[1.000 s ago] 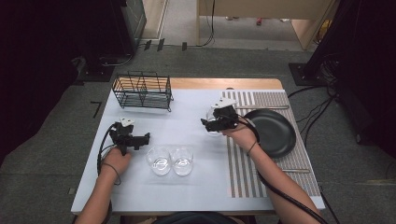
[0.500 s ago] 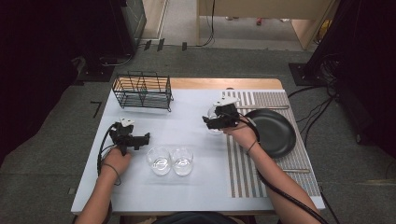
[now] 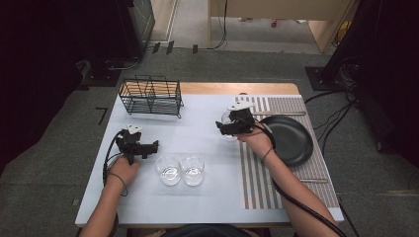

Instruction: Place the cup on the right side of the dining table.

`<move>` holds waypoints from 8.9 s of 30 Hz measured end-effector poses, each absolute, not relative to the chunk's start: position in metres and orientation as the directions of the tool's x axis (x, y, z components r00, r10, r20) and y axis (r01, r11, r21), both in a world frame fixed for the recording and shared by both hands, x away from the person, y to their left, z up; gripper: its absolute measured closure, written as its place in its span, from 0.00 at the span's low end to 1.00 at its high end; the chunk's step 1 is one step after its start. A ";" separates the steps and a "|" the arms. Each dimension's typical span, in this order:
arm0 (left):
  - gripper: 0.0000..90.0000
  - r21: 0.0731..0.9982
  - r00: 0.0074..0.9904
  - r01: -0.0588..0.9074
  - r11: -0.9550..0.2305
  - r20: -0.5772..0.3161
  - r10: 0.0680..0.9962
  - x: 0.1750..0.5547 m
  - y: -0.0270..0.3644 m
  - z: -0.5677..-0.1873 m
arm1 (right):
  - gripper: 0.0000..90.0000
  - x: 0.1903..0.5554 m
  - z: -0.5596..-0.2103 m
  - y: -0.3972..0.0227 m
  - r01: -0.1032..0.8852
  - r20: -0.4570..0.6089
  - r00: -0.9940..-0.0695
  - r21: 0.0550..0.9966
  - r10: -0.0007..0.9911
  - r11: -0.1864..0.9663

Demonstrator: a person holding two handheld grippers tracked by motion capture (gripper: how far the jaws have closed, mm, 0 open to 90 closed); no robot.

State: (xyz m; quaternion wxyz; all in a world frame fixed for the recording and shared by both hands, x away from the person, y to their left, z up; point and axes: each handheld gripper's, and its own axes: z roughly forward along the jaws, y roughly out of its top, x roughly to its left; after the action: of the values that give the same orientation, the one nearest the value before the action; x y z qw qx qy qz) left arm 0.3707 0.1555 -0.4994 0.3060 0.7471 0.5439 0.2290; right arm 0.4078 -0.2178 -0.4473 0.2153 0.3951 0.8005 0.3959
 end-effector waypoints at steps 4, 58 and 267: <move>0.00 0.706 0.303 0.673 -0.221 0.009 0.953 0.371 0.156 -0.499 | 0.21 0.410 -0.447 -0.219 0.464 -0.030 -0.585 0.807 0.810 0.365; 0.00 0.706 0.302 0.673 -0.220 0.009 0.953 0.371 0.155 -0.499 | 0.21 0.426 -0.452 -0.247 0.514 0.006 -0.481 0.812 0.877 0.276; 0.00 0.704 0.304 0.675 -0.222 0.009 0.953 0.371 0.156 -0.499 | 0.09 0.394 -0.418 -0.217 0.478 0.017 -0.554 0.825 0.832 0.301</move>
State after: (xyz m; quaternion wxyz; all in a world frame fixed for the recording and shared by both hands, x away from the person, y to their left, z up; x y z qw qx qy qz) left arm 0.3709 0.1559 -0.4992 0.3049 0.7477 0.5442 0.2278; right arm 0.3944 -0.2174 -0.4176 0.2136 0.4210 0.7778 0.4148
